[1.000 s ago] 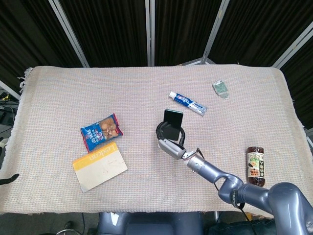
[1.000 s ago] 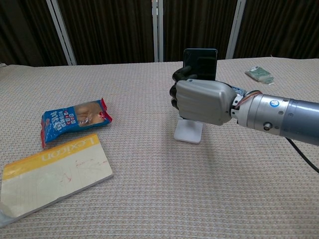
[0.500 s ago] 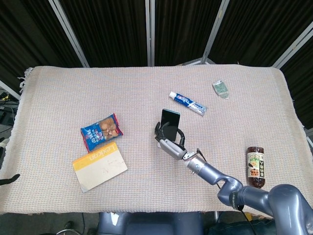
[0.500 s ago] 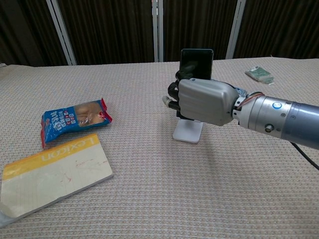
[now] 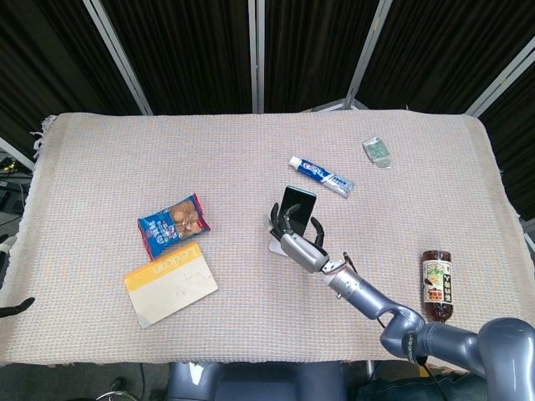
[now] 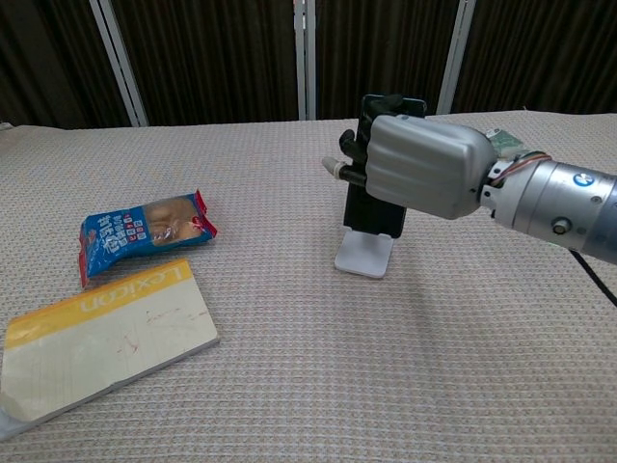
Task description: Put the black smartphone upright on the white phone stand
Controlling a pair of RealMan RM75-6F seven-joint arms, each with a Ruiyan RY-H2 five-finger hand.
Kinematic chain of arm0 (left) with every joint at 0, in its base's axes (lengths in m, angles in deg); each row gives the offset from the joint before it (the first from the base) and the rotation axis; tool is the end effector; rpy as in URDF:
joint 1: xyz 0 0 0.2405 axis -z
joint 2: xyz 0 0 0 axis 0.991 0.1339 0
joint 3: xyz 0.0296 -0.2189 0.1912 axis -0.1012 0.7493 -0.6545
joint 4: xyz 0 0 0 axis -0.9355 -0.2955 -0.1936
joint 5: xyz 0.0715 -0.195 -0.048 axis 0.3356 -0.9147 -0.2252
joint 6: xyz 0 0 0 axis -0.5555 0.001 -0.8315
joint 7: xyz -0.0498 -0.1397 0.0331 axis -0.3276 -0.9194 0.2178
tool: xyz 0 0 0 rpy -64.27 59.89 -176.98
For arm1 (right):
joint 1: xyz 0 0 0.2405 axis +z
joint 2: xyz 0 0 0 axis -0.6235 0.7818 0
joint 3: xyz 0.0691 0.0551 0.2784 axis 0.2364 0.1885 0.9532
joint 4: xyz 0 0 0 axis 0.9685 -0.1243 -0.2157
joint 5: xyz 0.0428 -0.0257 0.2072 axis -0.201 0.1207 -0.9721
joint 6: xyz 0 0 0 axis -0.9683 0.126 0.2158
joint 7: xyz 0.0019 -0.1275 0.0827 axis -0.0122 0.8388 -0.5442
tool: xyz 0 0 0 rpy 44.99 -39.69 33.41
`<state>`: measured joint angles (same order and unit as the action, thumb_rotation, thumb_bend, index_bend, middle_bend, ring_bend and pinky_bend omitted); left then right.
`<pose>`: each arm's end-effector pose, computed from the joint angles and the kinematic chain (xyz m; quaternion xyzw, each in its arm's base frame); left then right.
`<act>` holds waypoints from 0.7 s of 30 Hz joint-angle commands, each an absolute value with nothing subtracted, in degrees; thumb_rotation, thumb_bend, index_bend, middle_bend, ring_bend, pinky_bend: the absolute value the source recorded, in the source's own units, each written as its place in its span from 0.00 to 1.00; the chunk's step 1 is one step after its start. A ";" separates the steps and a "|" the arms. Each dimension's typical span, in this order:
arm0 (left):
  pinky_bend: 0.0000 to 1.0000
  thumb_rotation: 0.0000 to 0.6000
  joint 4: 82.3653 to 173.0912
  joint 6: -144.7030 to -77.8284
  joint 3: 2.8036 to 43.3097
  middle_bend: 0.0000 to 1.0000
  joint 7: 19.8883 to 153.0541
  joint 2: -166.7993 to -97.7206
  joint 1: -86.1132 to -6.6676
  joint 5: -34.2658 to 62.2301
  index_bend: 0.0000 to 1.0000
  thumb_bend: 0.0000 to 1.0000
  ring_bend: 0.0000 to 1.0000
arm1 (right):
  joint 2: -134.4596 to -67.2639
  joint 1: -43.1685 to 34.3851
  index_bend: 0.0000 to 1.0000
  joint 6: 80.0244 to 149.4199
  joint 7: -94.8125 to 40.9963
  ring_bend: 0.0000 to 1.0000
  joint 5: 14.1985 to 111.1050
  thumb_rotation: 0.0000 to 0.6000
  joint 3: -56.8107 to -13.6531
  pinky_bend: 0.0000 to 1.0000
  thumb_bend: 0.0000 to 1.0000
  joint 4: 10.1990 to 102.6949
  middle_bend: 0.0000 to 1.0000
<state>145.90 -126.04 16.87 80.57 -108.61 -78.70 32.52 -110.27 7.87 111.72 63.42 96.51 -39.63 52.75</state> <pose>-0.3817 0.1796 0.1965 -0.5694 -0.4470 -0.3284 0.6067 -0.1325 -0.3707 -0.0374 0.7207 0.4265 0.1221 0.5327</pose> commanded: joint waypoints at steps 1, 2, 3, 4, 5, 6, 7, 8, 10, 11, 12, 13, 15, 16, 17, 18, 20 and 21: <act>0.00 1.00 146.03 -126.36 16.73 0.00 80.27 -108.46 -78.83 32.95 0.00 0.00 0.00 | -107.75 6.28 0.07 113.98 62.32 0.40 96.71 1.00 -39.67 0.44 0.23 55.74 0.20; 0.00 1.00 146.08 -126.49 16.68 0.00 80.15 -108.41 -78.86 33.16 0.00 0.00 0.00 | -106.89 5.82 0.07 114.75 61.83 0.40 96.87 1.00 -39.70 0.44 0.23 56.76 0.20; 0.00 1.00 146.15 -126.65 16.64 0.00 80.02 -108.35 -78.90 33.36 0.00 0.00 0.00 | -105.95 5.32 0.07 115.58 61.27 0.40 97.05 1.00 -39.75 0.44 0.23 57.83 0.20; 0.00 1.00 146.22 -126.84 16.60 0.00 79.91 -108.29 -78.96 33.57 0.00 0.00 0.00 | -104.96 4.76 0.07 116.47 60.68 0.40 97.26 1.00 -39.83 0.44 0.23 58.94 0.20; 0.00 1.00 146.27 -126.99 16.57 0.00 79.86 -108.26 -79.01 33.72 0.00 0.00 0.00 | -104.28 4.36 0.07 117.08 60.25 0.40 97.38 1.00 -39.90 0.44 0.23 59.68 0.20; 0.00 1.00 146.33 -127.23 16.52 0.00 79.82 -108.21 -79.08 33.95 0.00 0.00 0.00 | -103.27 3.69 0.07 118.04 59.50 0.40 97.52 1.00 -40.00 0.43 0.23 60.82 0.20; 0.00 1.00 146.38 -127.49 16.47 0.00 79.79 -108.17 -79.16 34.21 0.00 0.00 0.00 | -102.26 2.91 0.07 119.08 58.60 0.40 97.57 1.00 -40.11 0.41 0.23 61.99 0.20; 0.00 1.00 146.43 -127.68 16.43 0.00 79.76 -108.15 -79.22 34.38 0.00 0.00 0.00 | -101.60 2.33 0.07 119.84 57.89 0.40 97.55 1.00 -40.20 0.35 0.22 62.78 0.20; 0.00 1.00 146.53 -128.08 16.36 0.00 79.68 -108.09 -79.35 34.72 0.00 0.00 0.00 | -100.32 1.01 0.07 121.43 56.20 0.35 97.38 1.00 -40.42 0.19 0.19 64.35 0.17; 0.00 1.00 146.62 -128.47 16.30 0.00 79.65 -108.03 -79.47 35.07 0.00 0.00 0.00 | -99.36 -0.24 0.07 122.97 54.38 0.27 97.10 1.00 -40.61 0.09 0.15 65.60 0.14; 0.00 1.00 146.69 -128.84 16.27 0.00 79.64 -107.98 -79.57 35.36 0.00 0.00 0.00 | -98.68 -1.35 0.06 124.34 52.62 0.21 96.80 1.00 -40.79 0.05 0.11 66.59 0.12; 0.00 1.00 146.75 -129.27 16.24 0.00 79.65 -107.95 -79.70 35.68 0.00 0.00 0.00 | -97.98 -2.71 0.06 125.94 50.32 0.13 96.29 1.00 -41.06 0.01 0.06 67.77 0.08; 0.00 1.00 146.89 -130.30 16.15 0.00 79.75 -107.95 -80.00 36.45 0.00 0.00 0.00 | -96.66 -5.69 0.03 129.41 45.37 0.04 95.16 1.00 -41.63 0.00 0.01 70.27 0.03; 0.00 1.00 146.94 -130.87 16.10 0.00 79.84 -107.98 -80.18 36.86 0.00 0.00 0.00 | -96.13 -7.14 0.02 131.19 42.95 0.02 94.82 1.00 -41.97 0.00 0.00 71.45 0.02; 0.00 1.00 146.96 -131.44 16.07 0.00 79.99 -108.05 -80.34 37.24 0.00 0.00 0.00 | -95.63 -8.67 0.01 133.00 40.27 0.01 94.45 1.00 -42.38 0.00 0.00 72.67 0.00; 0.00 1.00 146.93 -132.01 16.05 0.00 80.22 -108.17 -80.50 37.60 0.00 0.00 0.00 | -95.23 -10.15 0.00 134.74 37.54 0.00 94.06 1.00 -42.77 0.00 0.00 73.82 0.00; 0.00 1.00 146.75 -133.40 16.06 0.00 80.79 -108.59 -80.82 38.56 0.00 0.00 0.00 | -94.63 -13.73 0.00 138.25 30.54 0.00 92.31 1.00 -43.81 0.00 0.00 76.71 0.00; 0.00 1.00 146.59 -134.12 16.07 0.00 80.98 -108.87 -80.97 39.06 0.00 0.00 0.00 | -94.26 -15.27 0.00 139.61 27.53 0.00 91.65 1.00 -44.39 0.00 0.00 77.88 0.00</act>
